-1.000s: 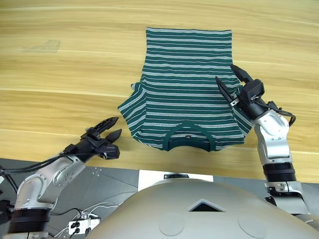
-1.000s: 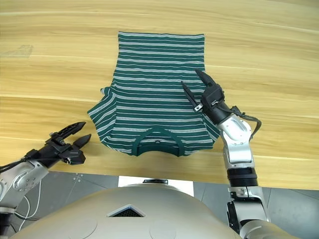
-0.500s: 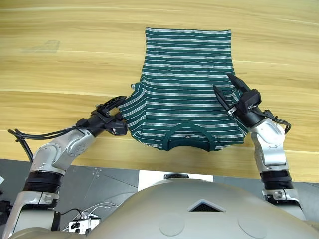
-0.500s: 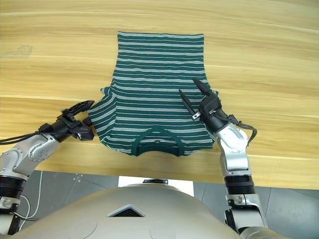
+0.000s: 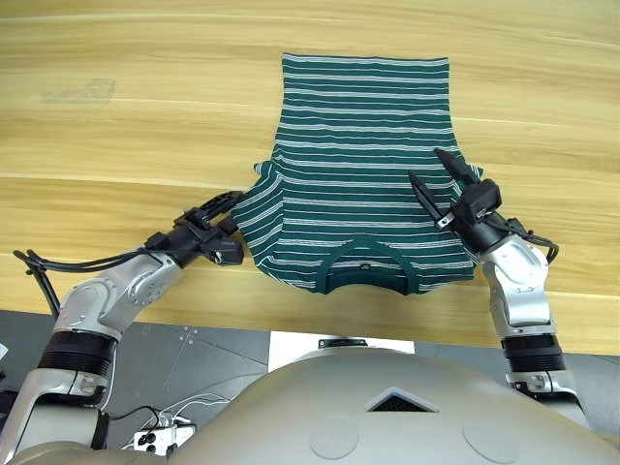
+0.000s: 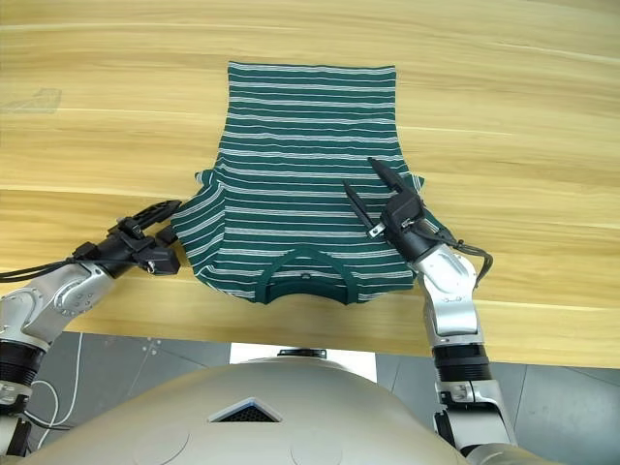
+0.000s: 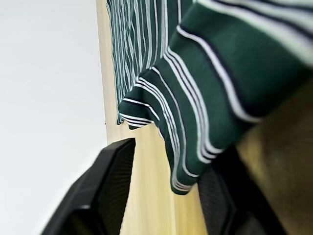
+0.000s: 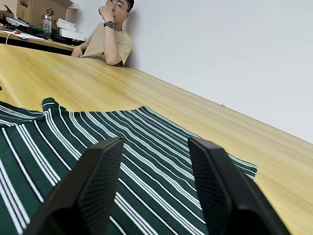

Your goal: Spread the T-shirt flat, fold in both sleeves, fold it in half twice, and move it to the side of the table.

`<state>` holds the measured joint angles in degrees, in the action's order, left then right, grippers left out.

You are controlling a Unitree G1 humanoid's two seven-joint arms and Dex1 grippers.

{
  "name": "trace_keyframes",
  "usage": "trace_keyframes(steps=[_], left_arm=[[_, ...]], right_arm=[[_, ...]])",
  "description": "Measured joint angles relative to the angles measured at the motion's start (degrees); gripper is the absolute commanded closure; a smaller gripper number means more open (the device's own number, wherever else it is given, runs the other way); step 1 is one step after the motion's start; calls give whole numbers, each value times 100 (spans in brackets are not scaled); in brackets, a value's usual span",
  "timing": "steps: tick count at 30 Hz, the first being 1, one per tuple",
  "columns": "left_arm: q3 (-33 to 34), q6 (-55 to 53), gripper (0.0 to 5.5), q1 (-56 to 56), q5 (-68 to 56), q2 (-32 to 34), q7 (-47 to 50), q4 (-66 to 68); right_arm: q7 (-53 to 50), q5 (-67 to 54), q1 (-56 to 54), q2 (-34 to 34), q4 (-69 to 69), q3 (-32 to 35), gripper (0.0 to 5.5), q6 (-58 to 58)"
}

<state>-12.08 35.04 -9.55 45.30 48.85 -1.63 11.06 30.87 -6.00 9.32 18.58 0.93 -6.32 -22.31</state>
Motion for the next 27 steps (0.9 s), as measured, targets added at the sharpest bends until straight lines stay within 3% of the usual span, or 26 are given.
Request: trace_keyframes(steps=[15,27], left_arm=[[-47,-62,548,345,-55,42,162,316],[-102,-61,549,342,-56,73,241,270]], right_arm=[[256,-120,240,8,-138,-19,306,-109],[301,-170,287,9,-220,0,306,-140]])
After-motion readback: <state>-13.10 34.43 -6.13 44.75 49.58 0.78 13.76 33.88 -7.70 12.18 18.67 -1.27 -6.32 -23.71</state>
